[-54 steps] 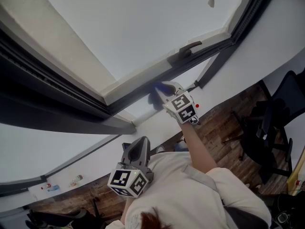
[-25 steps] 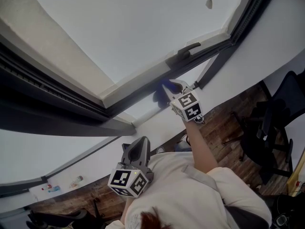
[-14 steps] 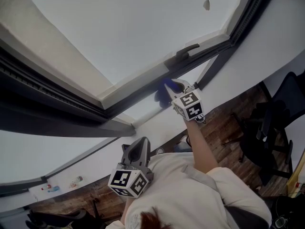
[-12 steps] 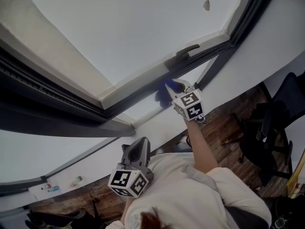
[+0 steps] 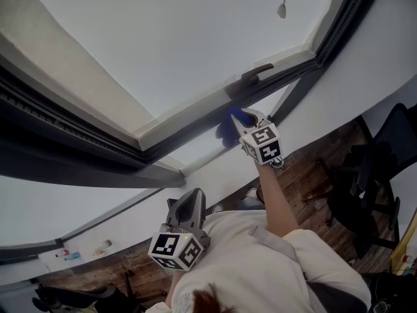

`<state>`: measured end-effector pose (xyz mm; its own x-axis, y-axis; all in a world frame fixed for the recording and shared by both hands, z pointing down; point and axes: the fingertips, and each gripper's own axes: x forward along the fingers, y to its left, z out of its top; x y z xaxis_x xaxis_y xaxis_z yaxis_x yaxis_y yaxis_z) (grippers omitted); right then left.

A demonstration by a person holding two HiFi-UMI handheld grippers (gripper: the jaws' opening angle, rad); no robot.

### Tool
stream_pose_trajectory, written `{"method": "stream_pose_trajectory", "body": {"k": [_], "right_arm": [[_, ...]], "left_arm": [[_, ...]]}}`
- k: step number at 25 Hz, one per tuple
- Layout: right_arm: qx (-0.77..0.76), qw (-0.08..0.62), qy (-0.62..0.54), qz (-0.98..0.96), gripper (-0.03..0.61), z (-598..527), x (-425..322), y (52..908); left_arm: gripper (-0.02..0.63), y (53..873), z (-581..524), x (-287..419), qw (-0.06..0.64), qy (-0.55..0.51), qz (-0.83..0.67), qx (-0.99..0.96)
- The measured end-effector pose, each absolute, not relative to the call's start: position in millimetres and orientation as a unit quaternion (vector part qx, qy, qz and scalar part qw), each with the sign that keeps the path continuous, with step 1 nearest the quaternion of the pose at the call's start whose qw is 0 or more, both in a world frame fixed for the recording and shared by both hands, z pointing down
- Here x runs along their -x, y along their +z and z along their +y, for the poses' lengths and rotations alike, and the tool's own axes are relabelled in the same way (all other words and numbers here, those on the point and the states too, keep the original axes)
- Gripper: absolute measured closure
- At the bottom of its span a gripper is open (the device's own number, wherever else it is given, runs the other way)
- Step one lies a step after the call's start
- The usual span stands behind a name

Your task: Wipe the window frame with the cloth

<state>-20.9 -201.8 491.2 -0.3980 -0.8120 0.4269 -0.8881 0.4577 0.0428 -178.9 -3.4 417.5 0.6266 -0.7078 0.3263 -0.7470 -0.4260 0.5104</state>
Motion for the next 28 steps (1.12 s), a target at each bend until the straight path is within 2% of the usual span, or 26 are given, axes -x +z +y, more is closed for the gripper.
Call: {"method": "stream_pose_trajectory", "body": {"k": [28], "right_arm": [[-0.565, 0.243, 0.082, -0.784, 0.529, -226, -41, 486]], "left_arm": [[0.609, 422, 12, 193, 0.342, 0.008, -0.471, -0.813]]}}
